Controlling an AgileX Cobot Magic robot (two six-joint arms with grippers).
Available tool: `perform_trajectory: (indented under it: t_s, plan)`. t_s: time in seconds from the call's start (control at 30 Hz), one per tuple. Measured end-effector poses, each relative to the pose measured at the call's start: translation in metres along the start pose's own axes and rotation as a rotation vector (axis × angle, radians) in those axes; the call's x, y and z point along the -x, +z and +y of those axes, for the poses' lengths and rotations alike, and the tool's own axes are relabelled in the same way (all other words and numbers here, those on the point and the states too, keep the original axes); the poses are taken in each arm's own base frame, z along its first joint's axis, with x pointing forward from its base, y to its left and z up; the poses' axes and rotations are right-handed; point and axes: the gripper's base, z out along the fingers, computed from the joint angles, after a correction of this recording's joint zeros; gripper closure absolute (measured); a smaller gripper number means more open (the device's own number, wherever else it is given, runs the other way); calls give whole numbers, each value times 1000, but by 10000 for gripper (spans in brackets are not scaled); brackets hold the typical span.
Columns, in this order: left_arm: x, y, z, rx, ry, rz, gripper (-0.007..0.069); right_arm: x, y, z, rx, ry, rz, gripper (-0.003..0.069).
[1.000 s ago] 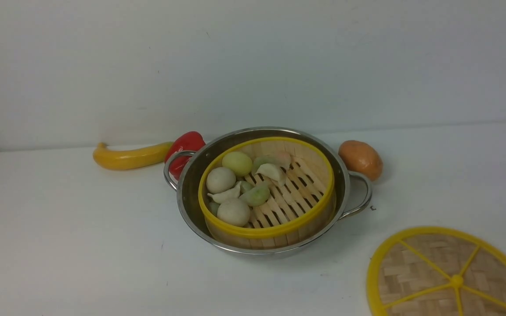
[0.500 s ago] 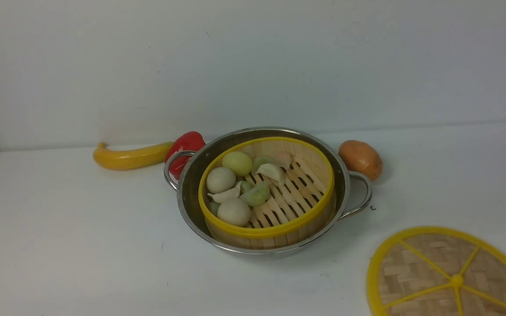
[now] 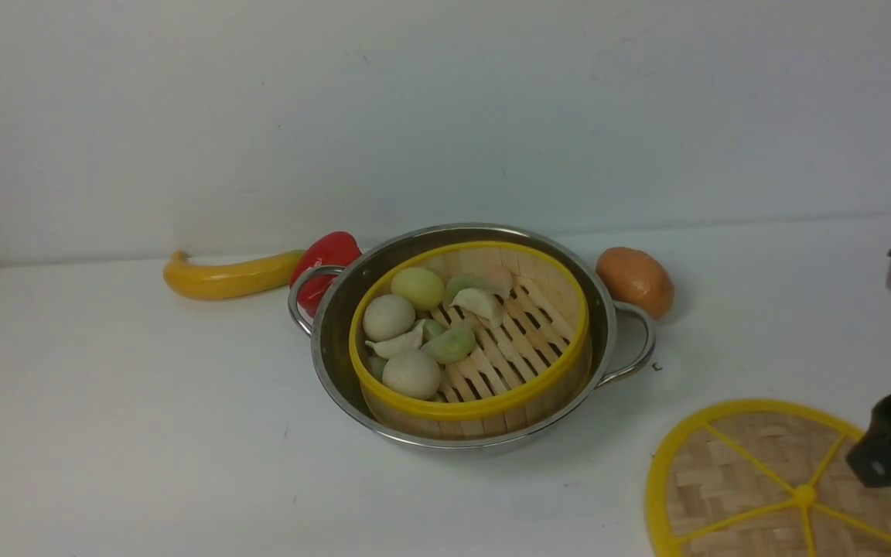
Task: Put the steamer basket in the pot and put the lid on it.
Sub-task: Use the right arm to lift the lid of the steamer
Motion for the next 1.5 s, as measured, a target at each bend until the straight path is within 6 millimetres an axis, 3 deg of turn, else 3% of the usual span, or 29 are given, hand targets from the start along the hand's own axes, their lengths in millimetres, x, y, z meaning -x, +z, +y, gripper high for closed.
perform_trajectory:
  t_s: [0.47,0.77,1.03,1.3,1.5]
  plan:
    - [0,0,0,0,0,0,386,19,60,-1,-4,-63,115,333]
    - [0,0,0,0,0,0,386,32,84,-6,5,-57,160,338]
    - [0,0,0,0,0,0,386,30,101,-7,20,-52,220,354]
    - [0,0,0,0,0,0,386,29,104,-7,26,-50,242,457]
    - [0,0,0,0,0,0,386,28,105,-7,27,-50,246,483]
